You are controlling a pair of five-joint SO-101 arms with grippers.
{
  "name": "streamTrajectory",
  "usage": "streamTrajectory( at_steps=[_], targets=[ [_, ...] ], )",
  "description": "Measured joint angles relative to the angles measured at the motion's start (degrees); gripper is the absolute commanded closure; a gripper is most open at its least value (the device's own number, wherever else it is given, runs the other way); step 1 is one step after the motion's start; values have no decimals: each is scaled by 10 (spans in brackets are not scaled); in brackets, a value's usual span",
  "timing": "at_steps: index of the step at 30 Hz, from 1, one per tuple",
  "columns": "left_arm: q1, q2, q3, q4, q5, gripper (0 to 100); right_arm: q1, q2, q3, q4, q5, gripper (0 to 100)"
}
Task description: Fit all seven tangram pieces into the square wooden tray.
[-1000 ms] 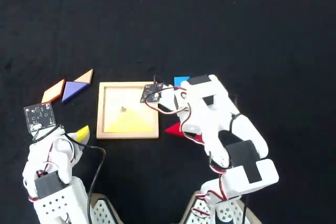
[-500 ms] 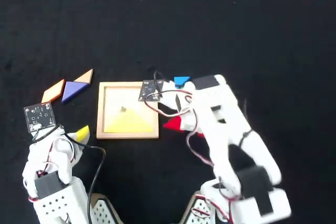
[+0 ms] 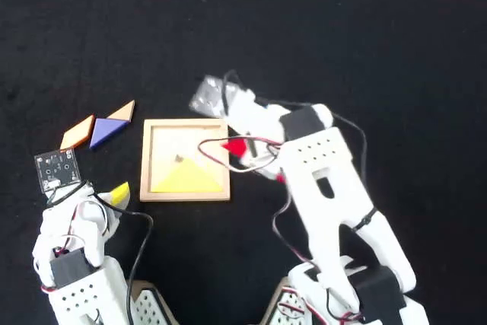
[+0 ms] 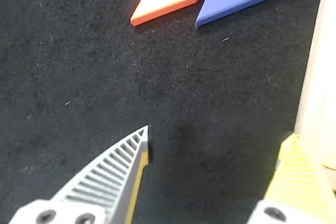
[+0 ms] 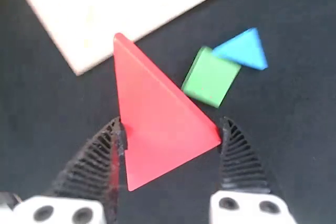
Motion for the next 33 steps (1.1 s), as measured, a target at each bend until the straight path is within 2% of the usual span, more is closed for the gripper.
streamTrajectory(
  at_steps=[2,5,8,10,14,18,29,33],
  targets=[
    [-38,0,-3,0,0,629,-29,1,-30,0,-79,846],
    [-129,-1,-3,0,0,629,-71,31,-77,0,-185,846],
    [-213,-3,-3,0,0,629,-90,109,-141,0,-255,846],
    [-240,-3,-3,0,-4,629,-98,173,-192,0,-286,846],
    [-248,-3,-3,0,-38,629,-127,290,-297,3,-354,846],
    [-250,-3,-3,0,-40,629,-169,376,-373,12,-458,846],
    [-220,-3,-1,0,-41,629,-186,510,-452,12,-768,846],
    [-219,-3,-1,0,-41,629,-199,543,-455,12,-823,846]
  ],
)
